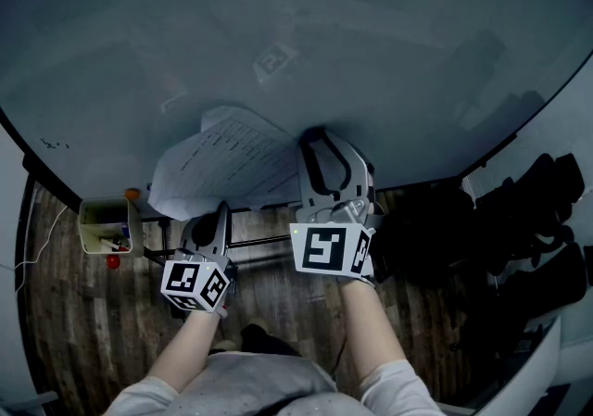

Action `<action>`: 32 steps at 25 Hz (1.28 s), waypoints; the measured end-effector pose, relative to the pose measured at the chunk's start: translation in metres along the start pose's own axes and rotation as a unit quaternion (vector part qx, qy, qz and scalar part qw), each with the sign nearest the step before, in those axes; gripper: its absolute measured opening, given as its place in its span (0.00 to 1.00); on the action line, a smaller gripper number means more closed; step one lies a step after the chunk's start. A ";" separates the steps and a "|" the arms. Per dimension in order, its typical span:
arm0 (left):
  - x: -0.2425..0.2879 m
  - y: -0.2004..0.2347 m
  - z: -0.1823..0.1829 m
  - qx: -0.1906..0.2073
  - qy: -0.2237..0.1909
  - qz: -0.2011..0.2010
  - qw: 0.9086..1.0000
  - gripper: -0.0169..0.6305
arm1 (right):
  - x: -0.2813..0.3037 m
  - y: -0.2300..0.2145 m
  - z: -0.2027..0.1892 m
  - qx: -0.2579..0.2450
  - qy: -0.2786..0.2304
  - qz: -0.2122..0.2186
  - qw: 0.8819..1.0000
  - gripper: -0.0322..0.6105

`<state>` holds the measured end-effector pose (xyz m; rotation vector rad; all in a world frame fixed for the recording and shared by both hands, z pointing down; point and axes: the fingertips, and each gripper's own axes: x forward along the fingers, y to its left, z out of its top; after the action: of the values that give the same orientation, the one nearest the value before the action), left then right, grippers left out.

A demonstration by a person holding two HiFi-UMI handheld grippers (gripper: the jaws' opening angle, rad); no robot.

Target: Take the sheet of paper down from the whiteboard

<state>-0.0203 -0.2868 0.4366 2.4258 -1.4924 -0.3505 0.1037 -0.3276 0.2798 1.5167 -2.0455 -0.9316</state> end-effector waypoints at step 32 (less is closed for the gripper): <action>0.000 0.004 -0.008 -0.024 0.008 0.008 1.000 0.06 | -0.030 0.029 -0.068 0.053 0.086 0.048 0.994 0.26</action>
<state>-0.0207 -0.2872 0.4450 2.3739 -1.4785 -0.3587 0.1402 -0.3120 0.3493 1.4830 -2.0500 -0.6413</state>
